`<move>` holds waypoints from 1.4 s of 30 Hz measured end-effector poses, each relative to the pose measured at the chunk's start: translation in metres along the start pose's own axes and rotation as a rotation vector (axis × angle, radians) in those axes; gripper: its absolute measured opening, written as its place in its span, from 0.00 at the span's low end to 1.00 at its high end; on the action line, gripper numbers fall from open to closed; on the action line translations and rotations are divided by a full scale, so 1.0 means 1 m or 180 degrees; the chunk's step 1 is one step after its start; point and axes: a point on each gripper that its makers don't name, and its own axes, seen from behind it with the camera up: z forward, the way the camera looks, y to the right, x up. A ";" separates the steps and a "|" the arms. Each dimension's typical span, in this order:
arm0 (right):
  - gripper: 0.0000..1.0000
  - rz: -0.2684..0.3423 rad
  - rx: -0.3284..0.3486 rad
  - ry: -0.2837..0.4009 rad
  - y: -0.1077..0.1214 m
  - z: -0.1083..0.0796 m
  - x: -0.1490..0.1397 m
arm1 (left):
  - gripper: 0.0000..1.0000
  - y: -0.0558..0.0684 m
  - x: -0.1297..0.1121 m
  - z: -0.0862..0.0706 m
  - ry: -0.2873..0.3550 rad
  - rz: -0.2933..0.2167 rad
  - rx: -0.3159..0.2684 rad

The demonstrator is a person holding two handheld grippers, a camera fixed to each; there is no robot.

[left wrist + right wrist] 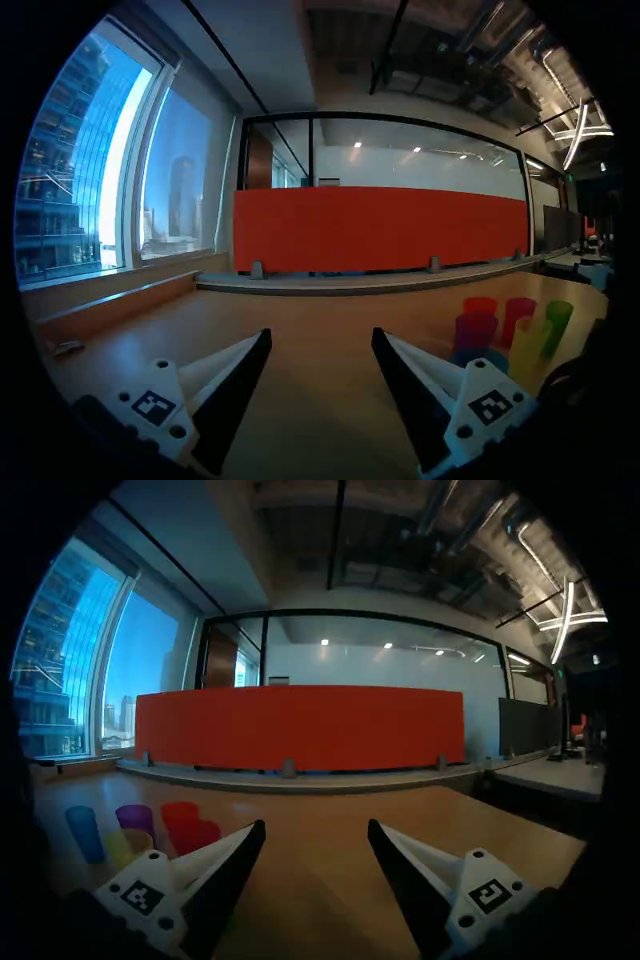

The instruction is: Pour water

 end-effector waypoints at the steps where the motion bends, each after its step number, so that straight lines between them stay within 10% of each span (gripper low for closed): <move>1: 0.99 -0.0001 0.0001 -0.0007 0.000 0.000 0.000 | 0.93 0.000 0.000 0.000 0.0000 0.0001 0.0000; 42: 0.99 0.0005 0.0019 -0.0098 -0.003 0.001 -0.005 | 0.93 0.000 0.000 0.000 -0.0001 0.0000 0.0000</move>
